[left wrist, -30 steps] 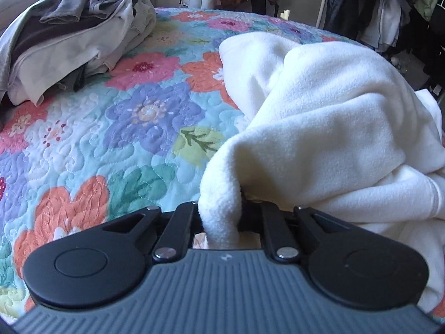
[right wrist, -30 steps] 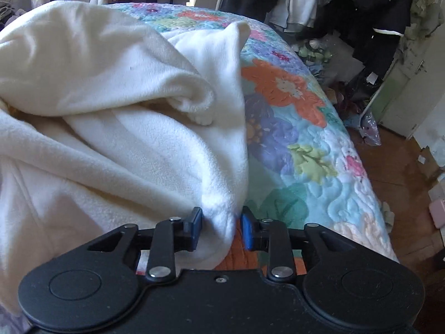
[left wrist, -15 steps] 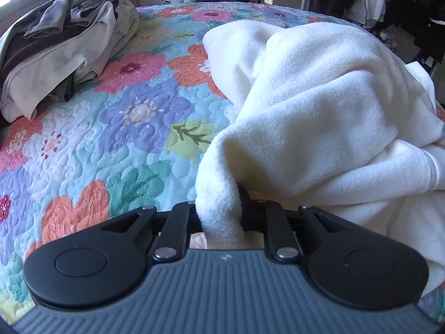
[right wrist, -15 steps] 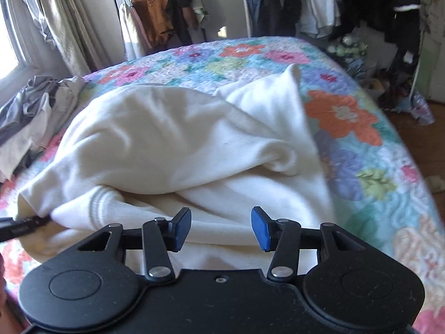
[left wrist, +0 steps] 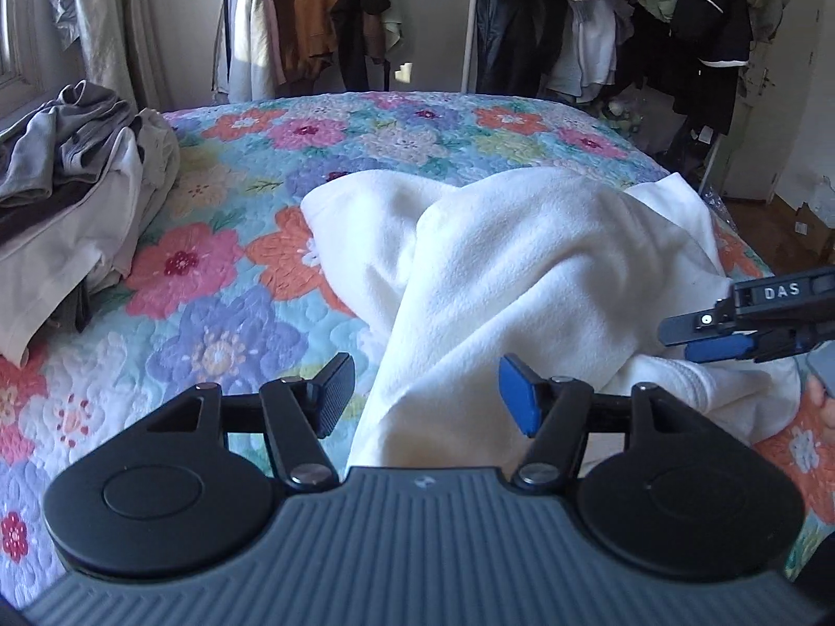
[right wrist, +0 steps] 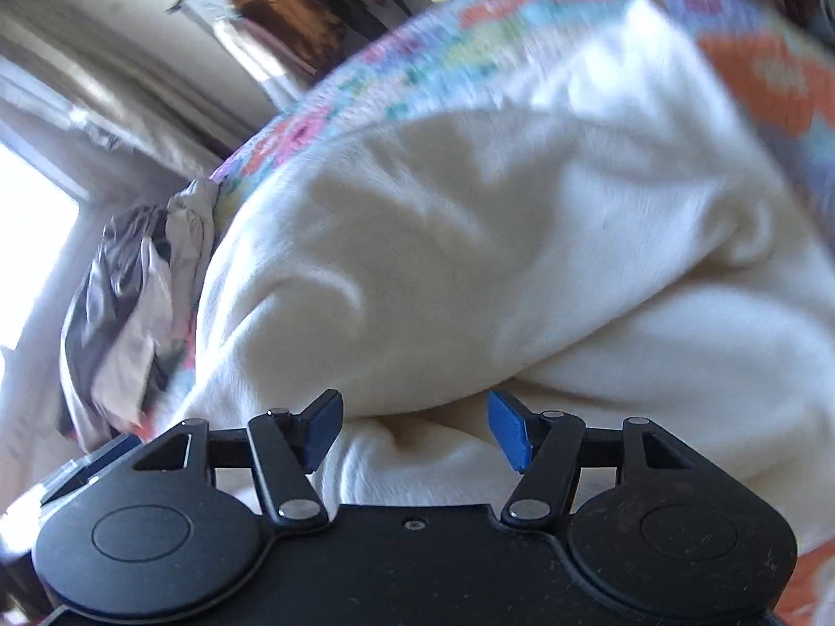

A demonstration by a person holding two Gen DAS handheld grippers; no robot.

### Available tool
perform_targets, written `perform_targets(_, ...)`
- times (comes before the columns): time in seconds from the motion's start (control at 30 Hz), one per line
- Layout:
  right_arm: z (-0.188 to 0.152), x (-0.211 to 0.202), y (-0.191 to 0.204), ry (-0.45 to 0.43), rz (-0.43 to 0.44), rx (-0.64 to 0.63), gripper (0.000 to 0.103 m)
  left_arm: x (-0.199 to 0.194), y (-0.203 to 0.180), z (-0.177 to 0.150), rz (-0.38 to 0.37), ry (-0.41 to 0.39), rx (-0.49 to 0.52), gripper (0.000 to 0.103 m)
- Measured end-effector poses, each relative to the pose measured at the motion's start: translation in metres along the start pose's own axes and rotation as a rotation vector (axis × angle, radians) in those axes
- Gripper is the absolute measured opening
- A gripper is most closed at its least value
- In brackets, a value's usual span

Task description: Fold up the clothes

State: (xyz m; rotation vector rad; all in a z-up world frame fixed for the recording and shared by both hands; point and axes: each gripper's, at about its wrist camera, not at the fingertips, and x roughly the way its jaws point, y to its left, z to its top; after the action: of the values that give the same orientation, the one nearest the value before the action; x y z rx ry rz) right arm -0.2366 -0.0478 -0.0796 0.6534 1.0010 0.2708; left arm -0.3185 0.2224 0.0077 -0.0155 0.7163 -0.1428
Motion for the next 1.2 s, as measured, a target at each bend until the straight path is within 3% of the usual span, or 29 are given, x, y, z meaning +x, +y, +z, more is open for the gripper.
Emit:
perform_targets(0.1,0.007,0.029,-0.015,0.056,0.069,0.17,0.067,0.018,-0.002,0.008,-0.047,-0.002,0.043,0.061)
perform_targets(0.17,0.007,0.037,-0.02,0.009,0.095,0.245,0.066,0.029,-0.002,0.008,-0.078,-0.016,0.049,0.061)
perform_targets(0.23,0.004,0.037,-0.018,-0.074,0.137,0.274,0.026,0.035,0.001,0.001,-0.105,-0.04,0.032,0.061)
perform_targets(0.27,0.003,0.034,-0.012,-0.108,0.148,0.249,0.014,0.037,0.004,-0.005,-0.113,-0.043,0.015,0.061)
perform_targets(0.33,0.0,0.022,0.008,-0.192,0.123,0.138,0.014,0.036,0.011,-0.021,-0.118,-0.027,-0.021,0.061)
perform_targets(0.43,0.003,0.01,0.041,-0.252,0.102,-0.071,0.014,0.028,0.01,-0.033,-0.089,-0.028,0.027,0.061)
perform_targets(0.5,0.008,0.0,0.057,-0.267,0.172,-0.126,0.013,0.02,0.006,-0.031,-0.084,-0.083,0.06,0.067)
perform_targets(0.53,0.009,-0.007,0.064,-0.28,0.224,-0.134,0.013,0.016,0.004,-0.028,-0.104,-0.103,0.056,0.072)
perform_targets(0.6,0.007,-0.022,0.082,-0.295,0.332,-0.155,0.013,0.01,0.005,-0.022,-0.187,-0.126,-0.001,0.073)
perform_targets(0.7,-0.01,-0.038,0.112,-0.271,0.434,-0.235,0.013,-0.003,0.001,-0.021,-0.238,-0.193,-0.025,0.079)
perform_targets(0.77,-0.024,-0.04,0.127,-0.212,0.471,-0.282,0.013,-0.01,-0.003,-0.022,-0.212,-0.257,-0.004,0.084)
perform_targets(0.87,-0.045,-0.037,0.139,-0.128,0.452,-0.34,0.013,-0.018,-0.008,-0.023,-0.176,-0.313,0.042,0.087)
perform_targets(0.93,-0.054,-0.035,0.137,-0.087,0.433,-0.317,0.013,-0.017,-0.011,-0.022,-0.175,-0.296,0.075,0.086)
perform_targets(0.97,-0.056,-0.033,0.133,-0.057,0.425,-0.28,0.013,-0.019,-0.013,-0.022,-0.139,-0.304,0.087,0.082)
perform_targets(1.0,-0.057,-0.032,0.131,-0.033,0.429,-0.264,0.012,-0.021,-0.017,-0.024,-0.096,-0.312,0.108,0.062)
perform_targets(1.03,-0.057,-0.034,0.131,-0.034,0.436,-0.256,0.012,-0.021,-0.02,-0.025,-0.059,-0.31,0.134,0.033)
perform_targets(1.1,-0.057,-0.036,0.128,-0.032,0.43,-0.25,0.014,-0.023,-0.024,-0.026,-0.001,-0.31,0.155,0.01)
perform_targets(1.2,-0.057,-0.041,0.122,-0.054,0.377,-0.24,0.023,-0.028,-0.023,-0.024,0.131,-0.344,0.182,0.008)
